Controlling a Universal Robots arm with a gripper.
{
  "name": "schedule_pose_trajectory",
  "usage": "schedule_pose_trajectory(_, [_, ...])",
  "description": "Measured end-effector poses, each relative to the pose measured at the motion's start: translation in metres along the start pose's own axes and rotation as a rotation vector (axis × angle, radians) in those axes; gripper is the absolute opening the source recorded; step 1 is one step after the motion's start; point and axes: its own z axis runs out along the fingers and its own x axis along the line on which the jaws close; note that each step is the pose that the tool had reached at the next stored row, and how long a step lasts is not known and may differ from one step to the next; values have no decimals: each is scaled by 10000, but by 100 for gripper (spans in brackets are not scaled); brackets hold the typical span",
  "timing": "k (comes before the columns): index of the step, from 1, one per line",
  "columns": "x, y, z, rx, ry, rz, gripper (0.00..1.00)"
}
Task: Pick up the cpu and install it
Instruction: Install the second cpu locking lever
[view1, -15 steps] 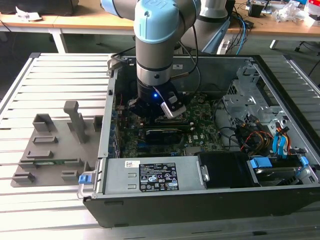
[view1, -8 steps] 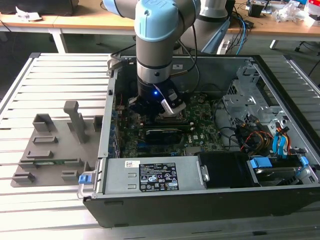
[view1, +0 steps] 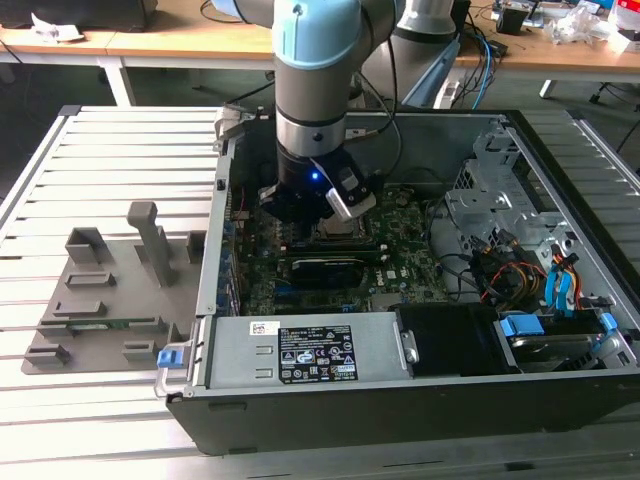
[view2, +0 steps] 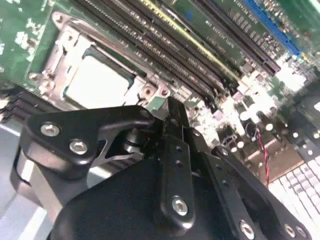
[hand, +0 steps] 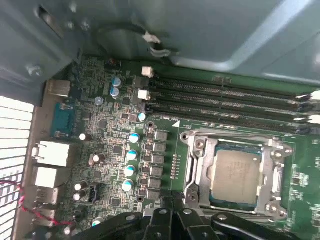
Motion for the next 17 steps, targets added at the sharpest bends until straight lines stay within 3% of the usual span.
schedule_pose_trajectory(3, [-68, 36, -32, 76, 9, 13, 11])
schedule_pose_trajectory(6, [-180, 84, -46, 279, 32, 37, 11])
schedule_pose_trajectory(7, [-258, 100, -49, 324, 39, 46, 11])
schedule_pose_trajectory(9, [-331, 116, -48, 349, 40, 49, 11])
schedule_pose_trajectory(11, [-449, 140, -59, 385, 45, 57, 11])
schedule_pose_trajectory(13, [-496, 165, -138, 401, 47, 63, 11])
schedule_pose_trajectory(17, [-544, 225, -460, 435, 51, 68, 11])
